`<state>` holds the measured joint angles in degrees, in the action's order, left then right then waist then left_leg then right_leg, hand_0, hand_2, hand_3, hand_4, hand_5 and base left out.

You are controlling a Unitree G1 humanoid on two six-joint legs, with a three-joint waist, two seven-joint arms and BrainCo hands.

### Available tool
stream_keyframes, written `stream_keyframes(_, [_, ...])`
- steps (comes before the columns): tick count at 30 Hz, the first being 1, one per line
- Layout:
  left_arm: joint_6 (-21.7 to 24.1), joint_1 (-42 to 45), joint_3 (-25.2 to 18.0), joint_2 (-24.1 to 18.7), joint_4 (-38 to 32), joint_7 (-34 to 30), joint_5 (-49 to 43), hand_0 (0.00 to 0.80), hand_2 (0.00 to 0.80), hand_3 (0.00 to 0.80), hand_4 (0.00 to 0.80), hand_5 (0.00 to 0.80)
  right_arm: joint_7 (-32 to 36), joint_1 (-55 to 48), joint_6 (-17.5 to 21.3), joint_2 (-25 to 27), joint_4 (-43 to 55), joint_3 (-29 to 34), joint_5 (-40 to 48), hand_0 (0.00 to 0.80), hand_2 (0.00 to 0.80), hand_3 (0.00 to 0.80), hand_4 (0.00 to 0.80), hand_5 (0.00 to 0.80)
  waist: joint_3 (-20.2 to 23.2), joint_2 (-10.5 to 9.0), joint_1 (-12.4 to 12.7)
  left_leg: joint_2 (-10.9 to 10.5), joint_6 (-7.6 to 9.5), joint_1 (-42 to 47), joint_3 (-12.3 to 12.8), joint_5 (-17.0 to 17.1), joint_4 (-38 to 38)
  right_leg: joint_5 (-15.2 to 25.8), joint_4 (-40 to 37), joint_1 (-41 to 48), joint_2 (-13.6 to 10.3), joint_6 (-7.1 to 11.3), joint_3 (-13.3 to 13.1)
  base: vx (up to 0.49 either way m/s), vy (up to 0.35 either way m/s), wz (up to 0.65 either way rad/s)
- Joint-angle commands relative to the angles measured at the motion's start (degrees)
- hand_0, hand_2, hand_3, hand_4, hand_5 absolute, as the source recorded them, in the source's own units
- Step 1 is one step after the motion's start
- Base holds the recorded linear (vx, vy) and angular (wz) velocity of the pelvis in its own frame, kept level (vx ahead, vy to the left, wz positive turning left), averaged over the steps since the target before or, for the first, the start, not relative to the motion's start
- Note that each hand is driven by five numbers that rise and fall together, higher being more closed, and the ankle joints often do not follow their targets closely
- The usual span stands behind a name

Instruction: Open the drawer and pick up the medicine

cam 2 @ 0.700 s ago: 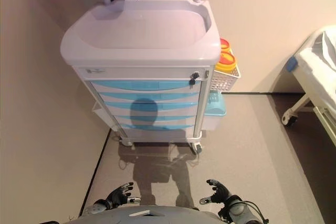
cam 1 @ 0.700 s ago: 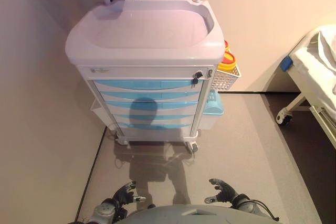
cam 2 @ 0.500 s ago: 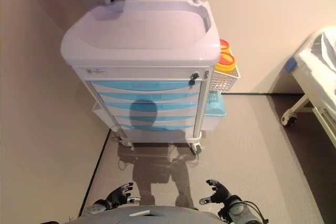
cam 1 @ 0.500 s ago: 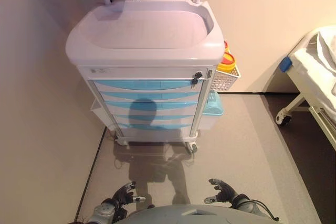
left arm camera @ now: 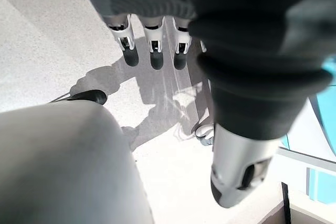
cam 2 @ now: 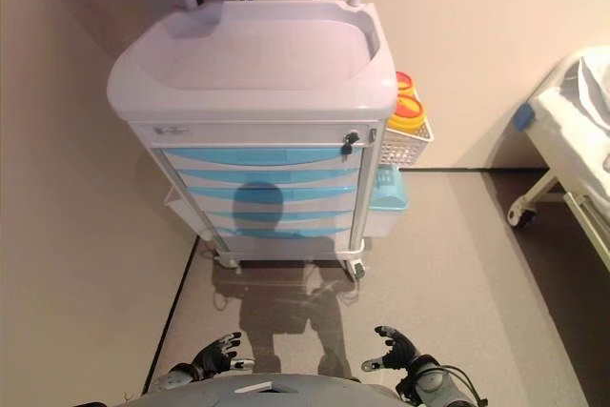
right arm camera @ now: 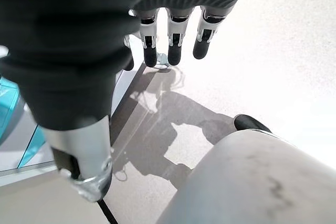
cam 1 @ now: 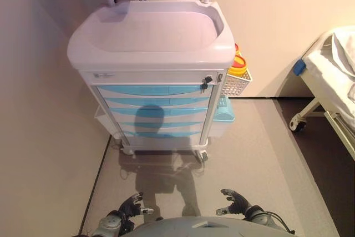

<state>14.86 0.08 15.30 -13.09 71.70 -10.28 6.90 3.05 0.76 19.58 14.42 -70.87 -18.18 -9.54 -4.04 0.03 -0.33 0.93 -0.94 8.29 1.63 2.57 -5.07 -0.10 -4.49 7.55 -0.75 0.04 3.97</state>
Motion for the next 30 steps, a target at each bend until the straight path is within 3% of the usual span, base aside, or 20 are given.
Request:
stream_keyframes(1, [1.61, -5.19, -1.16, 1.50, 2.98, 1.36, 4.66, 0.000, 0.000, 0.000, 0.000, 0.000, -0.71, 3.70, 2.59, -1.42, -0.33, -0.77, 1.99, 0.000, 0.000, 0.000, 0.000, 0.000, -3.16, -1.83, -1.15, -3.95, 3.82, -2.68, 0.21, -6.32, 4.06, 1.31, 5.57, -5.28, -2.87, 3.99, -1.56, -0.066, 0.030, -0.22])
stream_keyframes(13, [8.55, -19.85, -2.76, 0.85, -2.98, 4.51, 22.13, 0.000, 0.000, 0.000, 0.000, 0.000, -5.99, 12.30, 2.81, 0.43, 4.58, -4.07, 7.81, 0.000, 0.000, 0.000, 0.000, 0.000, -15.42, -2.93, -3.42, -3.60, 5.05, -20.55, 3.42, -6.89, 17.12, 1.85, 16.42, -23.27, -1.96, 3.06, -6.97, -0.151, 0.034, -0.22])
stream_keyframes(17, [6.20, -23.70, -5.17, 0.13, -6.11, -0.79, 33.84, 0.000, 0.000, 0.000, 0.000, 0.000, -6.97, 13.89, 2.92, 0.32, 5.72, -4.59, 8.91, 0.000, 0.000, 0.000, 0.000, 0.000, -17.23, -4.09, -4.19, -3.47, 5.30, -24.57, 3.58, -7.46, 20.27, 1.80, 18.89, -26.96, -1.31, 2.92, -8.41, -0.071, -0.002, -0.17])
stream_keyframes(18, [4.01, -26.61, -6.47, -0.60, -8.36, -5.81, 43.98, 0.000, 0.000, 0.000, 0.000, 0.000, -7.54, 14.90, 2.88, 0.36, 6.95, -5.42, 9.57, 0.000, 0.000, 0.000, 0.000, 0.000, -18.61, -4.74, -4.67, -3.22, 5.27, -27.14, 3.95, -7.93, 22.38, 1.69, 20.37, -29.27, -0.89, 2.66, -8.66, -0.104, -0.005, -0.11])
stream_keyframes(24, [1.21, -32.81, -7.98, -3.01, -17.15, -15.12, 66.13, 0.000, 0.000, 0.000, 0.000, 0.000, -9.51, 14.60, 2.57, 1.38, 11.49, -6.36, 12.32, 0.000, 0.000, 0.000, 0.000, 0.000, -20.72, -5.85, -5.63, -3.20, 5.08, -32.33, 3.86, -10.31, 28.07, 0.76, 23.55, -33.66, -0.03, 1.68, -8.90, -0.031, -0.002, -0.10])
stream_keyframes(30, [-0.20, -38.87, -11.30, -6.30, -20.46, -21.64, 79.73, 0.000, 0.000, 0.000, 0.000, 0.000, -11.42, 12.43, 2.89, 2.50, 14.37, -6.33, 14.38, 0.000, 0.000, 0.000, 0.000, 0.000, -21.82, -6.74, -6.59, -3.15, 5.20, -34.33, 4.13, -12.68, 32.10, 0.05, 25.24, -35.09, 0.15, 1.04, -8.92, 0.022, -0.012, -0.07])
